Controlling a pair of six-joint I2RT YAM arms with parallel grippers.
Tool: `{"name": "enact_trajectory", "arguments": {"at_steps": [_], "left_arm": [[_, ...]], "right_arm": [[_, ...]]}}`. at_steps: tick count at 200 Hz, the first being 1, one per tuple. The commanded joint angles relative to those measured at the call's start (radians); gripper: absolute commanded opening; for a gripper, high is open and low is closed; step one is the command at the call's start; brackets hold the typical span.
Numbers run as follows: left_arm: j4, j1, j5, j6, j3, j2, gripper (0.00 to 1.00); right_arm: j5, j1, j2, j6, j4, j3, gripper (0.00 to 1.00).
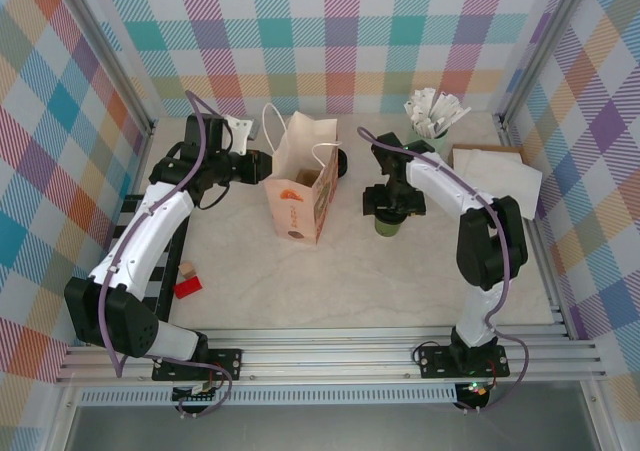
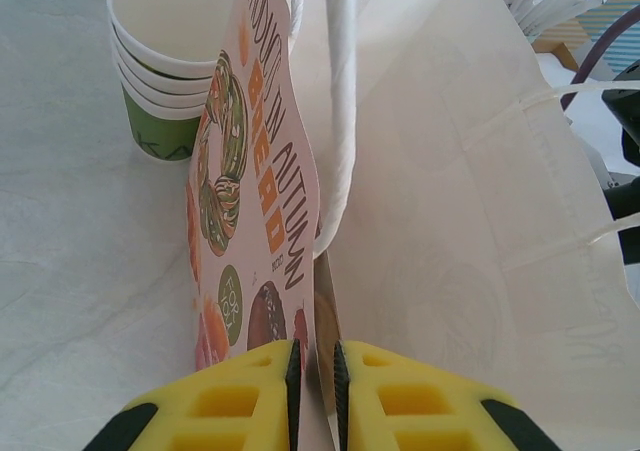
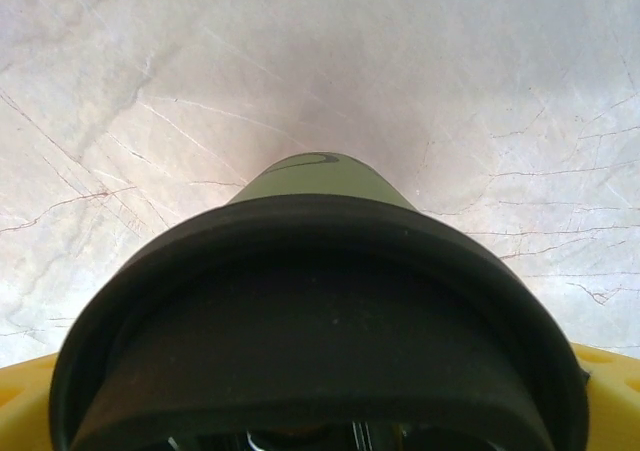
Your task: Pack the takeout coffee
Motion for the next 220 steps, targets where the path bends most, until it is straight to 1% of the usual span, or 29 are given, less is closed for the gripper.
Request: {"name": "enact_trajectory", "arguments": {"at_steps": [1,69,137,161,181,220], "left_arm": [[-0.008,0.007,-0.005,0.002,-0.016,-0.031,0.18],[-0.003,0.007,-0.008,-0.005,-0.021,-0.031,0.18],[-0.003,0.007,-0.018,0.000,-0.029,-0.034,0.22],[0.002,0.007,-0.009,0.002,-0.026,-0.029,0.20],[-0.002,0.007,-0.005,0.004,-0.021,-0.028,0.16],[-0.007,0.007,-0.002,0.005,-0.016,-0.031,0.13]], "right_arm": [[-0.006,-0.001,0.018,-0.004,-0.021,0.047,1.00],[-0.002,-0.009,0.081,0.030,-0.151,0.153,1.00],[-0.028,-0.013,0.090,0.021,-0.205,0.162,1.00],[-0.034,-0.014,0.102,0.020,-0.203,0.172,1.00],[-0.037,-0.015,0.106,0.018,-0.190,0.176,1.00],[-0.027,-0.015,0.106,0.016,-0.180,0.171,0.92]]}}
